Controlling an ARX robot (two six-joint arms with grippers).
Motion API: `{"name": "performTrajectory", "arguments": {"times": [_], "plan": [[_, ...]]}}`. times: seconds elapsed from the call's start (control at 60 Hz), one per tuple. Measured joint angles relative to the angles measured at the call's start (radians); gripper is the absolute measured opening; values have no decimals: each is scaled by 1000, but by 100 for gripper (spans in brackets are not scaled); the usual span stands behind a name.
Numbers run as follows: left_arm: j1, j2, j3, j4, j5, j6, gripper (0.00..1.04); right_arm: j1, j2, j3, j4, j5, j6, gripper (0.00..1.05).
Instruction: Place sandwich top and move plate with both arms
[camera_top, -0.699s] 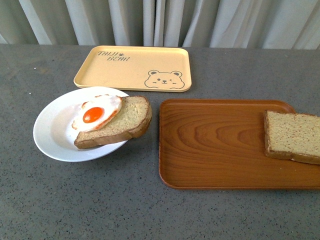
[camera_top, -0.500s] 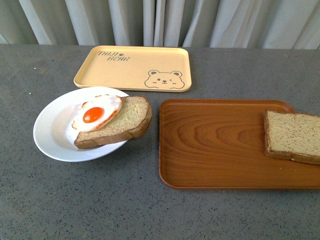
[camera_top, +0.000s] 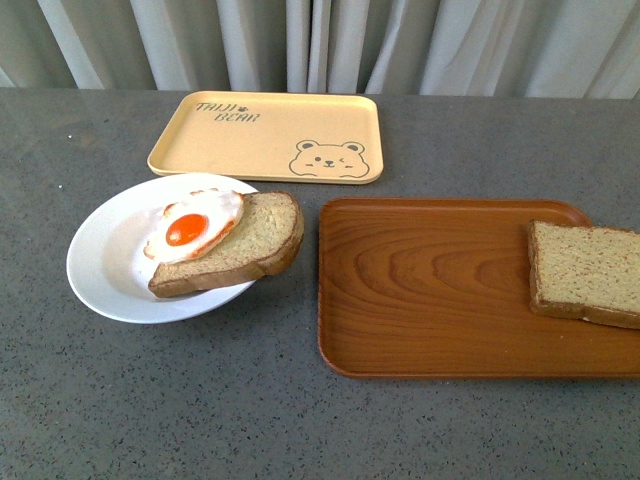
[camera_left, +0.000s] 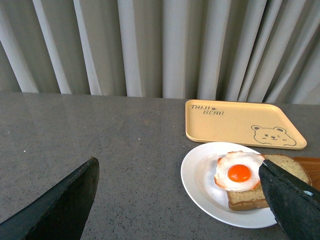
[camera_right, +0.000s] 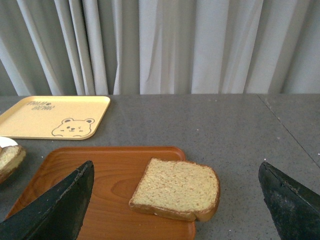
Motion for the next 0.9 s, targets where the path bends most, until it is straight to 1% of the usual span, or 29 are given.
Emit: {"name": "performTrajectory", "arguments": {"times": [0.266,0.3,0.333,0.35,0.366,0.383,0.4,0.416,0.483,0.55,0.583,0.716,0.849,0.899], "plan": [[0,0,0,0,0,0,96,-1,2,2,-2,-6,2,96],[0,0,0,0,0,0,96,-23,32,23,-66,-80,22,96],[0,0,0,0,-1,0,96,-81,116,75,-190,-203,42,96],[0,0,0,0,0,0,96,-98,143,88,-215,-217,42,96],[0,0,0,0,2,0,96,-135,202,111,-250,-285,43,96],[0,0,0,0,1,0,96,-152,229,119,-256,-310,44,96],[0,0,0,0,1,0,96,-188,285,132,-255,-352,44,96],[0,0,0,0,0,0,96,-224,335,142,-241,-383,43,96],[0,0,0,0,0,0,96,-322,477,168,-155,-451,36,96],[0,0,0,0,0,0,96,-402,645,205,-19,-485,28,96],[0,0,0,0,0,0,96,-428,719,223,33,-492,29,96],[0,0,0,0,0,0,96,-478,1049,312,211,-509,42,96],[0,0,0,0,0,0,96,-490,1313,391,314,-508,67,96],[0,0,0,0,0,0,96,-494,1402,422,340,-493,77,96]]}}
